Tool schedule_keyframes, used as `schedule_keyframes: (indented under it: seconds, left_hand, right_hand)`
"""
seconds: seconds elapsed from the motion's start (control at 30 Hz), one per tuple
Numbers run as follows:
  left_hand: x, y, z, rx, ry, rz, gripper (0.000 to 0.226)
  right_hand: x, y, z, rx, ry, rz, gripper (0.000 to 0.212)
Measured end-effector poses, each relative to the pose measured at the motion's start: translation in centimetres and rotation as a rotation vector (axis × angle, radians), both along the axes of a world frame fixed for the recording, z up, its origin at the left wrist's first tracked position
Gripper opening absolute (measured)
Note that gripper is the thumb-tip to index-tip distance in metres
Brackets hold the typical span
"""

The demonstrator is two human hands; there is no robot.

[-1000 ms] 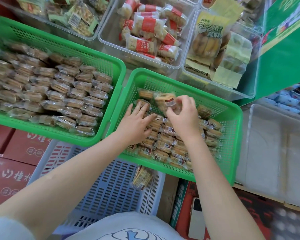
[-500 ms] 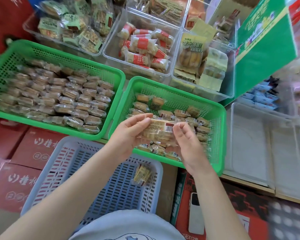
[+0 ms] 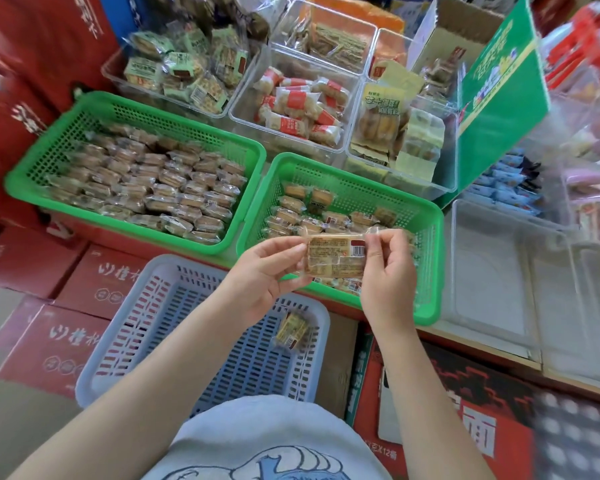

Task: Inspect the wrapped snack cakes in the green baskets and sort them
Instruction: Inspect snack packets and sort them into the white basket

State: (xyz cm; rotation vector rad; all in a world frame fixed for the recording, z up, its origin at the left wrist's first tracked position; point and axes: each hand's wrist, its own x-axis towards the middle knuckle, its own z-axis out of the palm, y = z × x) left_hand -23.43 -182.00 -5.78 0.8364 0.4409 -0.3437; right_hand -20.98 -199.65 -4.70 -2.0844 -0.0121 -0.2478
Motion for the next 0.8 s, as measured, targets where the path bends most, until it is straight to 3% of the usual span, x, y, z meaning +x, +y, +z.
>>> schedule_keyframes:
  seconds: [0.13, 0.3, 0.47, 0.7, 0.8]
  left_hand:
    - [-0.9, -0.2, 0.1, 0.085, 0.002, -0.008, 0.004]
    - [-1.7, -0.1, 0.4, 0.188, -0.052, -0.064, 0.012]
    - [-2.3, -0.9, 1.9, 0.381, -0.228, -0.103, 0.017]
    - [-2.3, -1.3, 2.7, 0.537, -0.303, -0.068, 0.01]
    - [-1.9, -1.0, 2.1, 0.523, -0.246, -0.076, 0.005]
  right_hand:
    - [-1.0, -0.1, 0.3, -0.059, -0.102, 0.007, 0.018]
    - [-1.7, -0.2, 0.7, 0.031, -0.038, 0.016, 0.017]
    - [-1.6, -0.9, -0.5, 0.118, 0.103, -0.068, 0.022]
    - [-1.5, -0.6, 0.3, 0.743, 0.409, -0.079, 0.027]
    - [-1.3, -0.8, 0.7, 0.85, 0.457, -0.022, 0.036]
